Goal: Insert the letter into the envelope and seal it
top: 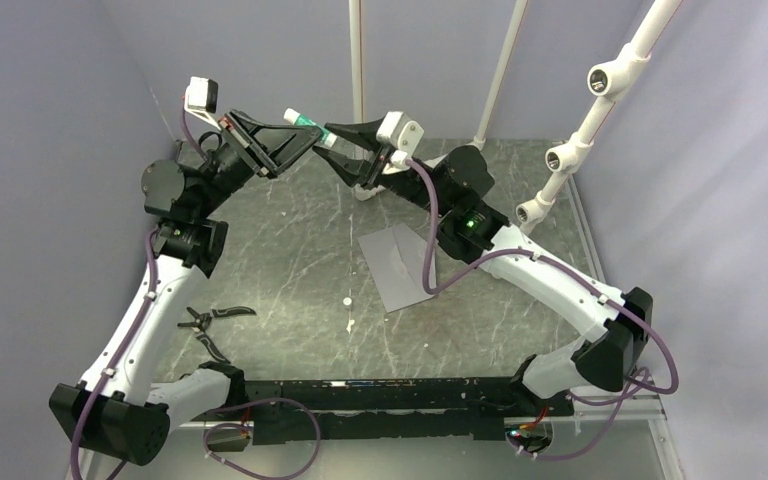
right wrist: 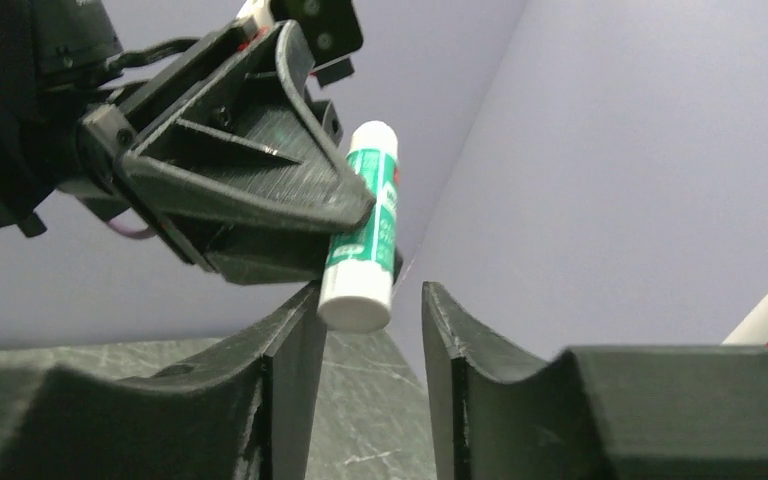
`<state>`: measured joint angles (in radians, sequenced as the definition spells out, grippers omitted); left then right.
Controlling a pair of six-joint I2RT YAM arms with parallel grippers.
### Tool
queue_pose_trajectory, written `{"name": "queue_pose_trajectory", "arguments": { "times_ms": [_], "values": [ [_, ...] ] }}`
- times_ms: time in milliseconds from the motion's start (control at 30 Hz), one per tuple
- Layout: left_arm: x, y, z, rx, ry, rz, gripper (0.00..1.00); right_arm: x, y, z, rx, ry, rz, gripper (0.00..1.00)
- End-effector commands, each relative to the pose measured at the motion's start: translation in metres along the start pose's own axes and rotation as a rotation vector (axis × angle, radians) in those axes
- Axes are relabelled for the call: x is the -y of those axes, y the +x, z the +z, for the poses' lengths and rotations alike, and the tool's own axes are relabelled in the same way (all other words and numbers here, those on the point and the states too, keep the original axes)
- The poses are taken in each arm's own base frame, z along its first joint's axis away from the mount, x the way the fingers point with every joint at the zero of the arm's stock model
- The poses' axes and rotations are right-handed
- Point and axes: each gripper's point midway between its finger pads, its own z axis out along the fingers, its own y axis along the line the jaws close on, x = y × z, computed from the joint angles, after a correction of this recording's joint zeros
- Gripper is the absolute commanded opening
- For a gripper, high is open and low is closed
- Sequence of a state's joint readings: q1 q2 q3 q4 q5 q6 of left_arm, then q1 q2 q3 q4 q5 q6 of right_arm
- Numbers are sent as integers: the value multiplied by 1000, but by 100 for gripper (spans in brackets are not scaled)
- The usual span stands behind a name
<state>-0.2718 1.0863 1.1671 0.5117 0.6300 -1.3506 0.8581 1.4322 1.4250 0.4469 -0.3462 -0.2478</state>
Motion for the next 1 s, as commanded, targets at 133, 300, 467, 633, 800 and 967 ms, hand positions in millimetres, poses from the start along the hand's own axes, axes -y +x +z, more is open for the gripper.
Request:
{"name": "queue_pose_trajectory", "arguments": {
  "times_ms": [133,300,467,633,800,967],
  "values": [
    [14,-3,-1,8,38,16,2,15,-60,-6,151,40,-55,64],
    [12,-2,-1,7,30,20,3,19,-62,-4,151,56,-41,52],
    [13,-2,-2,7,36,21,2,19,-66,0,138,44,-19,37],
    [10,-2,-2,7,22,24,2,17,-69,-2,142,35,-14,10],
    [9,-3,-4,15,-8,44,37,15,-62,-8,106,36,-18,0],
    [18,-9,-9,54,-17,126,79,8,-53,-19,61,21,-6,0]
  ]
}}
